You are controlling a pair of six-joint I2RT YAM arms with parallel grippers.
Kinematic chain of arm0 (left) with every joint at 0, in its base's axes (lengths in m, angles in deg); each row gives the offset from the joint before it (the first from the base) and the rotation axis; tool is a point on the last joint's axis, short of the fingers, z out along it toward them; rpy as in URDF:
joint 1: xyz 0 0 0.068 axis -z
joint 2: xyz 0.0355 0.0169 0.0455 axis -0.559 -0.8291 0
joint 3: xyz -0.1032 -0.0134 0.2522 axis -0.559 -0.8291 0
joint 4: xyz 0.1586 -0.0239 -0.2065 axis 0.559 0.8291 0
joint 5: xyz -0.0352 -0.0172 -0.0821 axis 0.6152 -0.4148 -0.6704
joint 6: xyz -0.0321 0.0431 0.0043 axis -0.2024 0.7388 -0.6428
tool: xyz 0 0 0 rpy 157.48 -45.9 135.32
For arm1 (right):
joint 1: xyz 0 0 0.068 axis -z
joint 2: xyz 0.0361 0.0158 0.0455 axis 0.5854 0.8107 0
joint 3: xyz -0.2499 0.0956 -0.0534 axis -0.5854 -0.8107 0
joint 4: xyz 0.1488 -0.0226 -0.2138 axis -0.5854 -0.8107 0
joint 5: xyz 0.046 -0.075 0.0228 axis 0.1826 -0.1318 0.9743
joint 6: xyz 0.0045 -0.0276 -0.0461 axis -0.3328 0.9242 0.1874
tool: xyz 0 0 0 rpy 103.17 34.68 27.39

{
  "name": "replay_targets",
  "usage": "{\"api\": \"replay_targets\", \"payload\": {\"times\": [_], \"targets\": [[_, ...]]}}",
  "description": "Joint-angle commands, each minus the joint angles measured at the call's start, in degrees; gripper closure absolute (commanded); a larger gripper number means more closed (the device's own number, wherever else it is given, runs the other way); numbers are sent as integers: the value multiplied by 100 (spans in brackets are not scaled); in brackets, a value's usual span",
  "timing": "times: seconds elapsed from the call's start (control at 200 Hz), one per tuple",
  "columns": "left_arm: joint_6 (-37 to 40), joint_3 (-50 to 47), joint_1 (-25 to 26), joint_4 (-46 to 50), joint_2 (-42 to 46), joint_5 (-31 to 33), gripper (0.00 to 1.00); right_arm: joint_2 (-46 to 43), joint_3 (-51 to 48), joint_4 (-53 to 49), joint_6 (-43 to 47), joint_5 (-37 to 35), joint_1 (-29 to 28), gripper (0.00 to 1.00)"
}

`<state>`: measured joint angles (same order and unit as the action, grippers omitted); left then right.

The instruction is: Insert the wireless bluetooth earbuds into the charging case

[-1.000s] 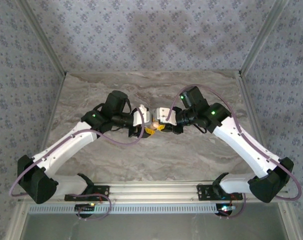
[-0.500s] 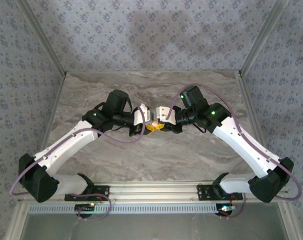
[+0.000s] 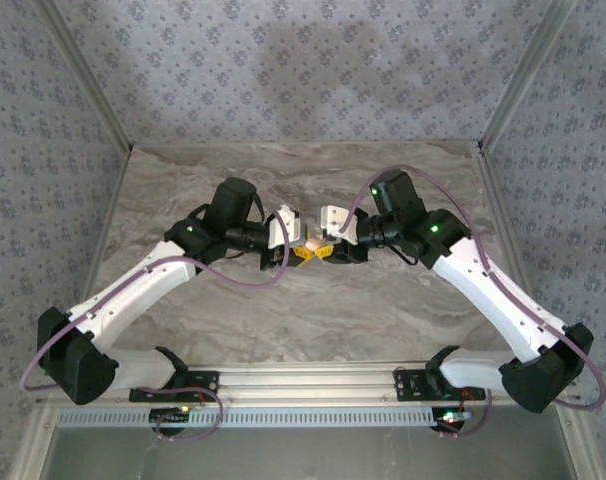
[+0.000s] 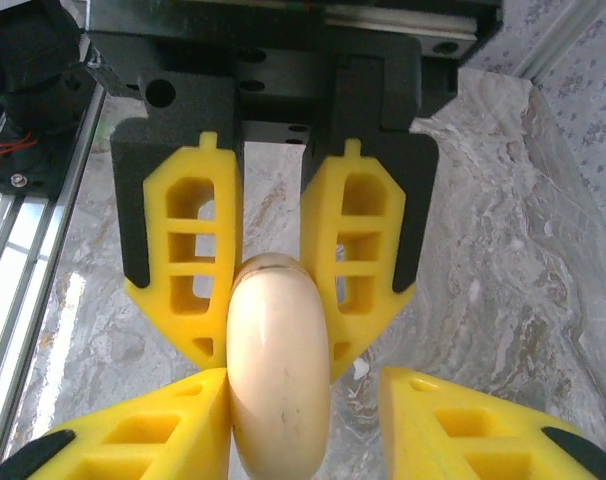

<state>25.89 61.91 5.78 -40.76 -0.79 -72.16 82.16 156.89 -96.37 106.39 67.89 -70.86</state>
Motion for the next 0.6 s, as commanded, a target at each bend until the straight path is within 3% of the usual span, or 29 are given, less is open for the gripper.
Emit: {"api": "replay_targets", "payload": {"times": [0.0, 0.595], "targets": [[70, 99, 32, 250, 45, -469, 80, -142, -39, 470, -133, -135, 307, 58], [17, -8, 27, 153, 48, -518, 81, -300, -217, 848, -413, 124, 589, 57]]}}
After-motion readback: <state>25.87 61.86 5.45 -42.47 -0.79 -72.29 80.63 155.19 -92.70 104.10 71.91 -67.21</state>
